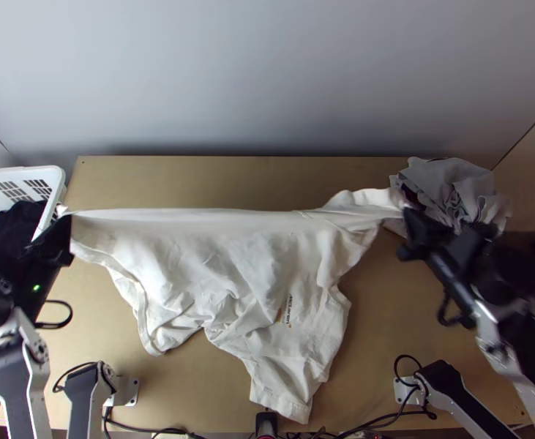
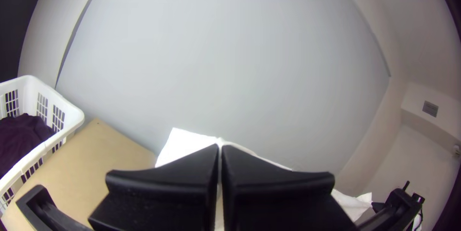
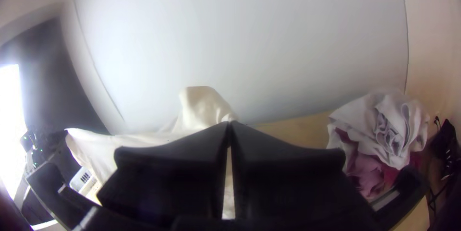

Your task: Fold the t-shirt

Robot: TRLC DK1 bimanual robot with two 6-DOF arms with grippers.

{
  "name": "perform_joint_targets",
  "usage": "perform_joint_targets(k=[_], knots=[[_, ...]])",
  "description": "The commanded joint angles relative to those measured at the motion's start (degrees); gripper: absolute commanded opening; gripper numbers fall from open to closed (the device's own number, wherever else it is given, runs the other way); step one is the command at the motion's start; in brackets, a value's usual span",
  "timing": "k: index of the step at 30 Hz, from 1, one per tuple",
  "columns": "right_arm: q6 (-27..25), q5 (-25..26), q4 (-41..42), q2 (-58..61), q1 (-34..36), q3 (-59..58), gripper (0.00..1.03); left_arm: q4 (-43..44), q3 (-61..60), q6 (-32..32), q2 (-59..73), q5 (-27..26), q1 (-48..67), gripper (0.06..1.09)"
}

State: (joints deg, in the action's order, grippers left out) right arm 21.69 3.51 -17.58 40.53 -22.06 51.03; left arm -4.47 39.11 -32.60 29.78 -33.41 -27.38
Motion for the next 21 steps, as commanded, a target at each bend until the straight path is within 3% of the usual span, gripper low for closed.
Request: perform_joint_targets(k=[1, 8, 21], knots=[[-4.55, -0.26, 19.34, 13.87, 4.49, -11.39, 0.03, 11.85, -6.68, 9.48, 13.81, 7.74, 7.42, 0.09], [-6.93, -0.78, 34.02, 39.18, 9.06, -1.37, 0.03, 23.10, -1.85, 10.71, 34.47, 12.49, 13.05, 0.09], [-8.95, 0.45, 35.43, 72.41, 10.64, 33.70, 0.03, 26.27, 19.51, 14.32, 64.00, 19.87, 22.89, 0.09]])
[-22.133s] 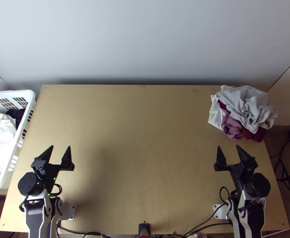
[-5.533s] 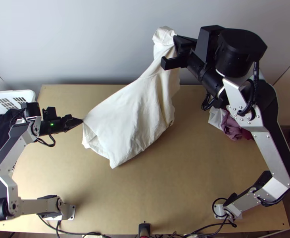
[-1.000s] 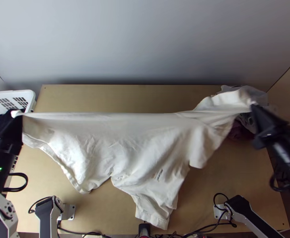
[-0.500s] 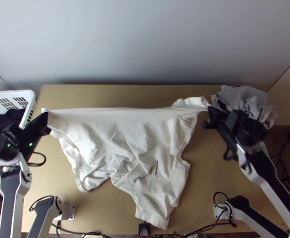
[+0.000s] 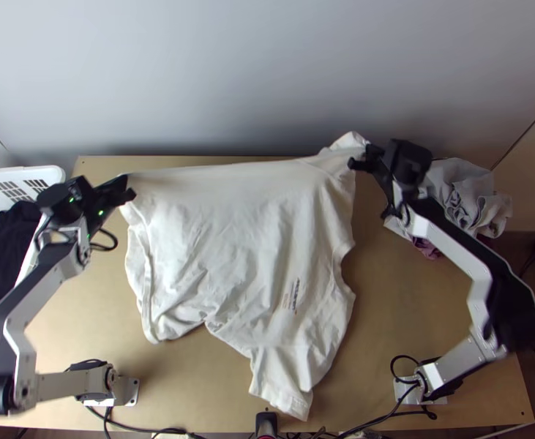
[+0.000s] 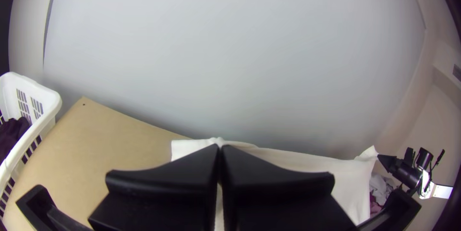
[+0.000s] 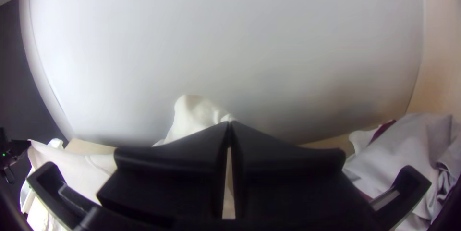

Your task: Fold the t-shirt

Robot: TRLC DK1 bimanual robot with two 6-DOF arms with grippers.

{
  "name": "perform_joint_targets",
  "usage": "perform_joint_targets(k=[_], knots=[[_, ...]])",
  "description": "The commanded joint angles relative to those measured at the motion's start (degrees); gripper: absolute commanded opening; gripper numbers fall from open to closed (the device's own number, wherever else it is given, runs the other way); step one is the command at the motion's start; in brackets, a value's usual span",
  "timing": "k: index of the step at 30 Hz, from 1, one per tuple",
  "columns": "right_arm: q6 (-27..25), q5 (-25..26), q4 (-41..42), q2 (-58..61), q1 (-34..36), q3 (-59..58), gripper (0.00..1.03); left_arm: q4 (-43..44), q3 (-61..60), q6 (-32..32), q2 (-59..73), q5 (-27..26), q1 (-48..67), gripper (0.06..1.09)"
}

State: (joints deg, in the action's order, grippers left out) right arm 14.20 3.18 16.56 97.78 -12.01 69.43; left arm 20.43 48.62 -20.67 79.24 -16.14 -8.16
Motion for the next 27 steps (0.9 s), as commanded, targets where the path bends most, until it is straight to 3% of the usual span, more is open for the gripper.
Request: perform_joint_targets(k=[1, 8, 18, 27], knots=[[-1.63, 0.95, 1.02, 16.57, 0.32, 16.97, 0.03, 1.37, 11.32, 3.35, 16.29, 2.69, 3.77, 0.09], [-3.21, 3.59, 0.58, 18.15, -1.88, 17.67, 0.03, 0.32, 14.84, 6.16, 21.30, 2.87, 3.86, 0.09], [-3.91, 9.83, -3.64, -1.10, -6.53, -5.09, 0.03, -2.50, 7.72, 14.69, 17.44, 2.52, 3.15, 0.09], [-2.86, 10.79, -10.14, -13.05, -9.35, -17.57, 0.03, -5.48, 3.50, 20.84, 16.65, 1.11, 1.84, 0.09]])
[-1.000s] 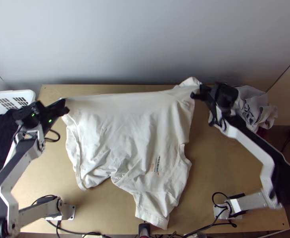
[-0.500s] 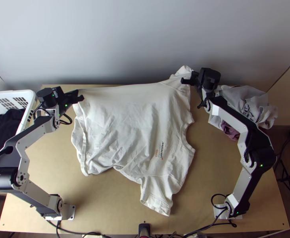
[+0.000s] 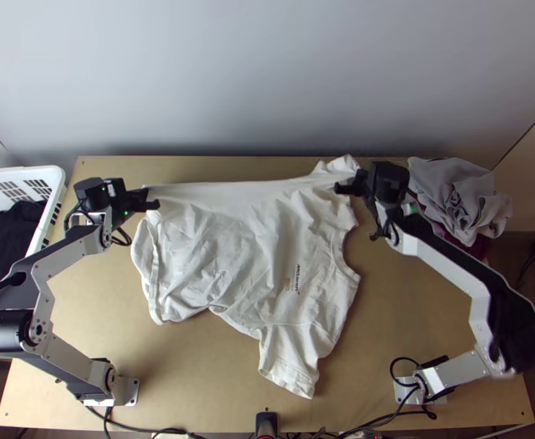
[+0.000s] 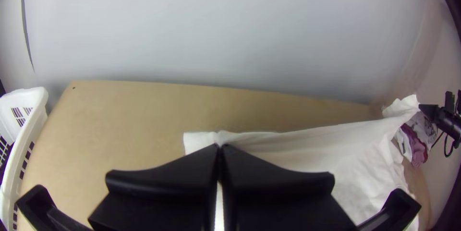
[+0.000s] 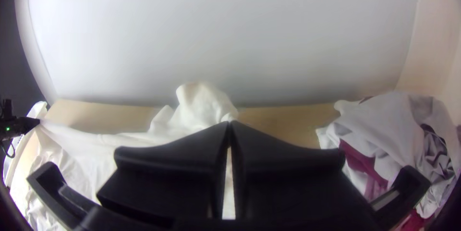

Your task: Fold the t-shirt

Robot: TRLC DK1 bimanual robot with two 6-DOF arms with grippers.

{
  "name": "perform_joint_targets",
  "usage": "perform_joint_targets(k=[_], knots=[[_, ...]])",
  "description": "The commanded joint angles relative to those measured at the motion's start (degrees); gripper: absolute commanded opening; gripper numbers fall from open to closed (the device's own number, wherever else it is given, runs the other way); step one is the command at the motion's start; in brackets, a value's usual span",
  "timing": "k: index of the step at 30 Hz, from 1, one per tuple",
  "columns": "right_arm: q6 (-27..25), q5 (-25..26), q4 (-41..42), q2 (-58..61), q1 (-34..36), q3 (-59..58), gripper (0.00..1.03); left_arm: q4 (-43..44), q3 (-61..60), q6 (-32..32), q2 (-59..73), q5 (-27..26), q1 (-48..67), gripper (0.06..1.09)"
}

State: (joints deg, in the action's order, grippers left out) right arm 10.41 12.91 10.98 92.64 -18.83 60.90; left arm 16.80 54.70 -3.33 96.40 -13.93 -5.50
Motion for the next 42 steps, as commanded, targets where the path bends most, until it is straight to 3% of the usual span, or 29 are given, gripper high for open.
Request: perform_joint_targets(k=[1, 15, 24, 26, 30, 31, 32, 33, 34, 42], knots=[[1.01, 0.98, -5.36, -8.97, -3.49, -10.28, 0.03, -2.12, -2.75, 3.60, -0.51, -1.27, -0.83, 0.09], [4.26, 1.86, -25.40, -16.70, -19.05, -16.78, 0.03, -1.77, -3.63, 5.27, 0.89, -1.36, -2.94, 0.09], [3.30, 1.42, -25.40, -17.58, -21.34, -23.64, 0.03, -7.04, -8.11, 5.27, -4.03, -4.61, -1.71, 0.10], [2.51, 1.24, -23.90, -17.58, -21.16, -25.31, 0.03, -10.91, -9.70, 6.23, -7.02, -4.96, -0.66, 0.25], [2.51, 0.54, -23.02, -20.04, -22.04, -27.59, 0.03, -14.42, -14.79, 6.59, -15.10, -7.95, -0.04, 0.81], [2.77, 0.54, -23.11, -21.01, -22.57, -27.59, 0.11, -14.69, -15.85, 6.50, -16.60, -7.95, 0.05, 0.97], [3.38, 0.36, -23.64, -22.24, -22.57, -27.59, 0.37, -15.92, -16.03, 6.50, -17.47, -7.95, 0.05, 1.05], [4.26, -0.16, -24.34, -24.00, -22.57, -27.51, 0.75, -17.59, -15.85, 6.50, -17.91, -7.95, 0.05, 1.05], [4.44, -1.04, -25.49, -25.67, -22.30, -27.24, 1.01, -18.91, -15.59, 6.50, -18.35, -7.95, -0.13, 1.05], [5.76, -2.36, -44.47, -34.54, -20.55, -22.58, 1.00, -34.29, -16.03, 13.97, -32.15, -7.95, -5.49, 1.05]])
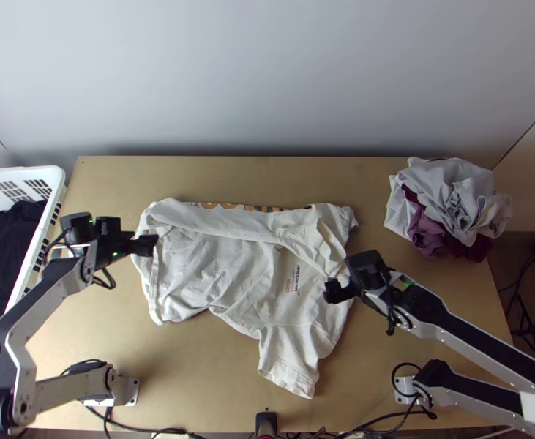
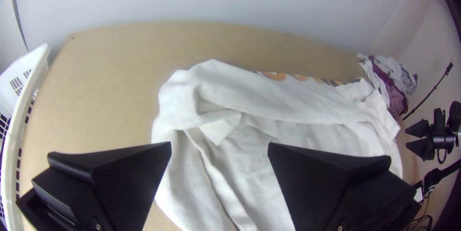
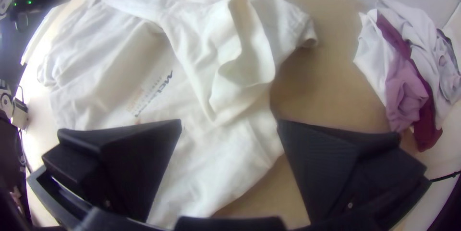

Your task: Fold the t-shirt

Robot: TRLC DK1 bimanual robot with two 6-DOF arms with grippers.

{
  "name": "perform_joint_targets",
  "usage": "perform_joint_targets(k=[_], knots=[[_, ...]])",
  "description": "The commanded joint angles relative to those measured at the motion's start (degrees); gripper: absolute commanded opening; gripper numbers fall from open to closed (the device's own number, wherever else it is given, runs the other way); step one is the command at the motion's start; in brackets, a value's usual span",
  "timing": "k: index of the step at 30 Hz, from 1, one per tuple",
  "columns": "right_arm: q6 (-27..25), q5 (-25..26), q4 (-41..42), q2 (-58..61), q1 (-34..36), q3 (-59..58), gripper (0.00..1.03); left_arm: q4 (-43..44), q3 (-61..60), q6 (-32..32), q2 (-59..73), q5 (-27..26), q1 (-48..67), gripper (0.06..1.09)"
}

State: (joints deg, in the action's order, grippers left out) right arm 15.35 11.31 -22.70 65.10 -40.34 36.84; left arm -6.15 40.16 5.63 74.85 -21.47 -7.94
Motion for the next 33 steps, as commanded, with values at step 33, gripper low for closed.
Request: perform_joint_targets(k=[33], knots=[[-2.26, -20.36, -15.89, -6.57, -0.27, 0.51, 0.99, -36.83, -6.68, 4.30, -20.97, -6.65, 4.78, 1.04]])
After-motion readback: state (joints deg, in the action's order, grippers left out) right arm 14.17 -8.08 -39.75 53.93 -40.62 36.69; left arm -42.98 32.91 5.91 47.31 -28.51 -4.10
